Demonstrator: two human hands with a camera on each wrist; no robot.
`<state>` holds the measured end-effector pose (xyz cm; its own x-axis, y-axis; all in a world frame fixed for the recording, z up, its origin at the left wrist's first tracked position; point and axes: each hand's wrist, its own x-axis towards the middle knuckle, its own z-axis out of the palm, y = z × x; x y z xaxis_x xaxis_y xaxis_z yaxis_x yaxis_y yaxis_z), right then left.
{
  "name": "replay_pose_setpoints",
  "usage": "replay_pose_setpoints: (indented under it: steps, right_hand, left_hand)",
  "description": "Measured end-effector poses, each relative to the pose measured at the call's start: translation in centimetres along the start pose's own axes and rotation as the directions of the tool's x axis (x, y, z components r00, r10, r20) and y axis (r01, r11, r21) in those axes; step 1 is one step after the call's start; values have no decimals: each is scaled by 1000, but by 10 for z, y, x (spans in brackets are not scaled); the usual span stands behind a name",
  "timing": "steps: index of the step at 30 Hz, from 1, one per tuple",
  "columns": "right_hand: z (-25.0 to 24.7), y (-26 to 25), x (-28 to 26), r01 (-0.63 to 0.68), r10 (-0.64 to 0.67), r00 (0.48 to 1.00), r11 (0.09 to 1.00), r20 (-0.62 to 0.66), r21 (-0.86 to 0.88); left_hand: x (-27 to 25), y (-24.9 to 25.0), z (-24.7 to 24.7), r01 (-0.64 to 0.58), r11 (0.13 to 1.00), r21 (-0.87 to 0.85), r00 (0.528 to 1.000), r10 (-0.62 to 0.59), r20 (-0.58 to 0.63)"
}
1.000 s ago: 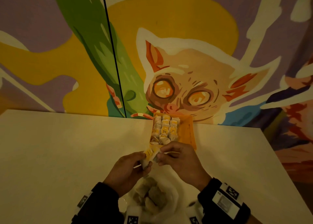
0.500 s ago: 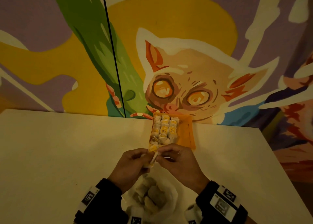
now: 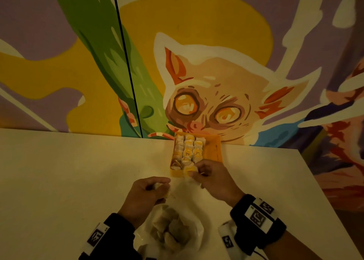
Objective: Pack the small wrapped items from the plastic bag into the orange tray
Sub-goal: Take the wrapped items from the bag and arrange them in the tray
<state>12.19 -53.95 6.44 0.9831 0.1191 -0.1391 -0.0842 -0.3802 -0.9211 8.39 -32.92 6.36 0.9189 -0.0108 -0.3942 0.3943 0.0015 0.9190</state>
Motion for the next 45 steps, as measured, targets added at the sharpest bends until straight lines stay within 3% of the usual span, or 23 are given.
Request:
replay_pose_setpoints:
  steps: [4, 7, 14, 17, 21, 26, 32, 38, 45]
  right_hand:
    - [-25, 20, 30, -81, 43, 983, 975, -180, -207]
    - [-35, 26, 50, -146, 75, 976, 921, -205, -360]
    - [-27, 48, 101, -229, 247, 968, 820, -37, -524]
    - [-20, 52, 118, -228, 340, 939, 712, 42, -664]
    - [-11, 58, 133, -228, 418, 907, 596, 55, -770]
    - [-6, 60, 145, -281, 393, 919, 637, -10, -718]
    - [-2, 65, 147, -311, 483, 873, 654, 65, -689]
    - [-7, 65, 145, -293, 426, 903, 704, 54, -647]
    - [-9, 55, 122, -205, 208, 976, 772, -65, -601]
  left_hand:
    - [6, -4, -8, 19, 999, -50, 999, -20, -27]
    - [11, -4, -9, 28, 999, -44, 999, -29, -33]
    - [23, 4, -5, 65, 997, -35, 998, -65, 1]
    - [28, 10, -5, 52, 998, -39, 999, -52, -7]
    - [32, 14, -10, 51, 997, -53, 998, -53, -29]
    - [35, 11, -15, 71, 996, -57, 997, -72, -29]
    - [37, 12, -13, 81, 995, -53, 996, -82, -20]
    - [35, 14, -11, 92, 993, -81, 996, -93, -14]
    - [30, 14, -8, 133, 982, -136, 991, -134, 4]
